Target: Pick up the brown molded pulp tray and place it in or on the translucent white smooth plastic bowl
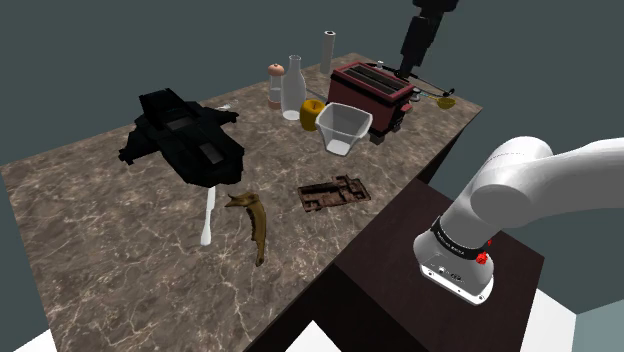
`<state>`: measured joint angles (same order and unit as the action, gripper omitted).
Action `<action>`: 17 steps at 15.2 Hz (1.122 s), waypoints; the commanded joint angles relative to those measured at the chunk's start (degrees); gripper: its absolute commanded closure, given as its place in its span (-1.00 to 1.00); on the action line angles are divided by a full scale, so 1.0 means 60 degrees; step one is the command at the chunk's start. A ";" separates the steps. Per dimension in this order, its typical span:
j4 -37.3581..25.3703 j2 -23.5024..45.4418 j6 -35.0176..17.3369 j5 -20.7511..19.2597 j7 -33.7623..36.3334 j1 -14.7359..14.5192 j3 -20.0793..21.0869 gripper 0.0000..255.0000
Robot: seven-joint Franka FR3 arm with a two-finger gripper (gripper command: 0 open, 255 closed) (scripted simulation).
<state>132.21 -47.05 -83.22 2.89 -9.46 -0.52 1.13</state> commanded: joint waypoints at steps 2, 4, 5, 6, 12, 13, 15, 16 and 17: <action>0.0378 -0.0079 -0.0345 0.0046 0.0148 0.0049 0.0049 -1.00; 0.1103 -0.0195 -0.1046 0.0143 0.0442 0.0142 0.0152 -1.00; 0.1450 -0.0231 -0.1403 0.0194 0.0588 0.0186 0.0206 -1.00; 0.1786 -0.0251 -0.1766 0.0247 0.0731 0.0232 0.0264 -1.00; 0.3573 0.0007 -0.4094 0.0599 0.1583 0.0460 0.0647 -1.00; 0.3829 0.0124 -0.4514 0.0664 0.1723 0.0492 0.0717 -1.00; 0.4299 0.0433 -0.5388 0.0799 0.2001 0.0554 0.0865 -1.00; 0.4513 0.0626 -0.5843 0.0870 0.2138 0.0584 0.0943 -1.00; 0.4710 0.0848 -0.6310 0.0942 0.2274 0.0616 0.1023 -1.00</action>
<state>159.24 -42.62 -118.64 8.17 3.37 2.95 6.92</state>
